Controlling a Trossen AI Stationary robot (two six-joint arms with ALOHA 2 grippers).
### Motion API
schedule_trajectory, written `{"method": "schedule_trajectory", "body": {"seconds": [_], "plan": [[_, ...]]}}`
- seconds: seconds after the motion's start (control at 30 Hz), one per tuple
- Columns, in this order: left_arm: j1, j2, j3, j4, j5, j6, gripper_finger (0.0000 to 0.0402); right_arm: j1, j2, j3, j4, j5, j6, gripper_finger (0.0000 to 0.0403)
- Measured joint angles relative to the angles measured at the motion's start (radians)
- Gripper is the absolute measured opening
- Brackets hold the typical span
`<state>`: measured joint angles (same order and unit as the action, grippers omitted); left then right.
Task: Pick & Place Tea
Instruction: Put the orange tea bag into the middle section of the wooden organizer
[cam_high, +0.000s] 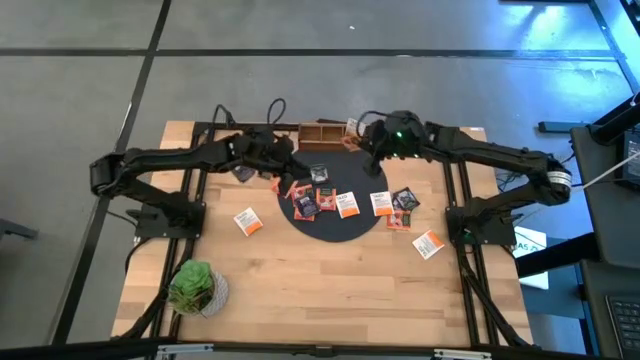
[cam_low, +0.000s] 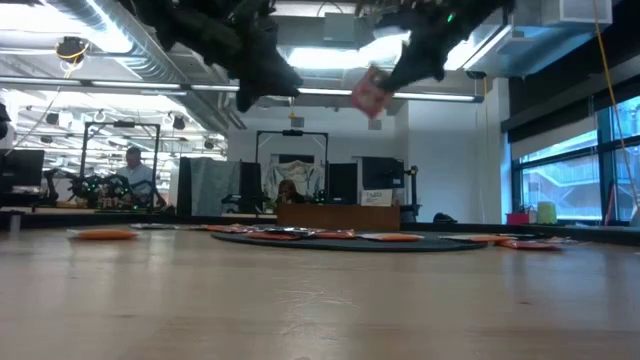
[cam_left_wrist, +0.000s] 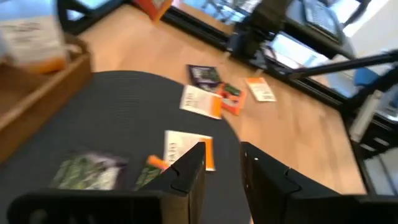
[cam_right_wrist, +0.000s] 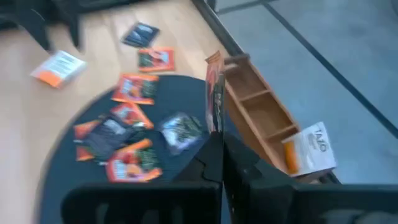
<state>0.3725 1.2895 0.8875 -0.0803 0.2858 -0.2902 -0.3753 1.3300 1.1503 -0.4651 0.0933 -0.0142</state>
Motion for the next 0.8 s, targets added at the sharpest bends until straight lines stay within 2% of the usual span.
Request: {"method": "schedule_trajectory", "body": {"seconds": [0.13, 0.23, 0.6, 0.8], "plan": [[0.029, -0.035, 0.000, -0.068, -0.052, 0.032, 0.0091, -0.084, 0.097, 0.003, 0.069, -0.061, -0.051, 0.0002], [0.049, -0.038, 0.000, -0.066, -0.087, 0.056, 0.0092, -0.139, 0.195, 0.062, 0.051, -0.125, -0.083, 0.0002], [0.138, -0.038, 0.000, -0.066, -0.094, 0.121, 0.0091, -0.258, 0.570, 0.524, -0.280, -0.148, -0.410, 0.0004], [0.162, -0.038, 0.000, -0.067, -0.093, 0.121, 0.0094, -0.294, 0.735, 0.668, -0.352, -0.148, -0.515, 0.0005]]}}
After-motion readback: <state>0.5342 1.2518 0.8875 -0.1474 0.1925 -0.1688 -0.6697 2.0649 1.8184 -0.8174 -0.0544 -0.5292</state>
